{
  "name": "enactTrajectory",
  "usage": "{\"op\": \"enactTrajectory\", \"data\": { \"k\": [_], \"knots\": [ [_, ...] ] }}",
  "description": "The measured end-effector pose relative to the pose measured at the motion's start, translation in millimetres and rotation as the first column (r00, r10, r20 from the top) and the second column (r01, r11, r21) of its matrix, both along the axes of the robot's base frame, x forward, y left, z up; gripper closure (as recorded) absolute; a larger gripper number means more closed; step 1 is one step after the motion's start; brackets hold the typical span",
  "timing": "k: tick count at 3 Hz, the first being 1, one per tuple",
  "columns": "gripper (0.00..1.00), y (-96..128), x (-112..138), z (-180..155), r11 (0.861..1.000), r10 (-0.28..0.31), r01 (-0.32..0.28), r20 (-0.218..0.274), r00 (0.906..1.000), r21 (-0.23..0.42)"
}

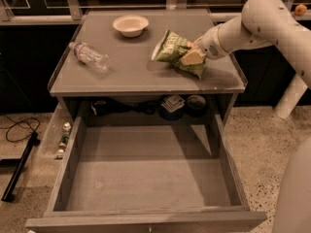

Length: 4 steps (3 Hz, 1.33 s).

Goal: Pick green jalapeno chip bag from top drawer and place on counter

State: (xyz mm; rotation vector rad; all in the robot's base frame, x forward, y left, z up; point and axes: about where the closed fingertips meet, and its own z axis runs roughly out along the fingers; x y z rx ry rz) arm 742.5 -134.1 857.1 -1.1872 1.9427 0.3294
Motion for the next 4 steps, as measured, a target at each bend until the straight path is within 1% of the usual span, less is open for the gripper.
{"op": "enactTrajectory", "data": {
  "k": [1,4],
  "knots": [
    [0.81,0.0,0.0,0.0,1.0,0.0,0.0,0.0,1.0,0.0],
    [0.11,0.1,0.0,-0.1,1.0,0.0,0.0,0.0,1.0,0.0]
  ]
}}
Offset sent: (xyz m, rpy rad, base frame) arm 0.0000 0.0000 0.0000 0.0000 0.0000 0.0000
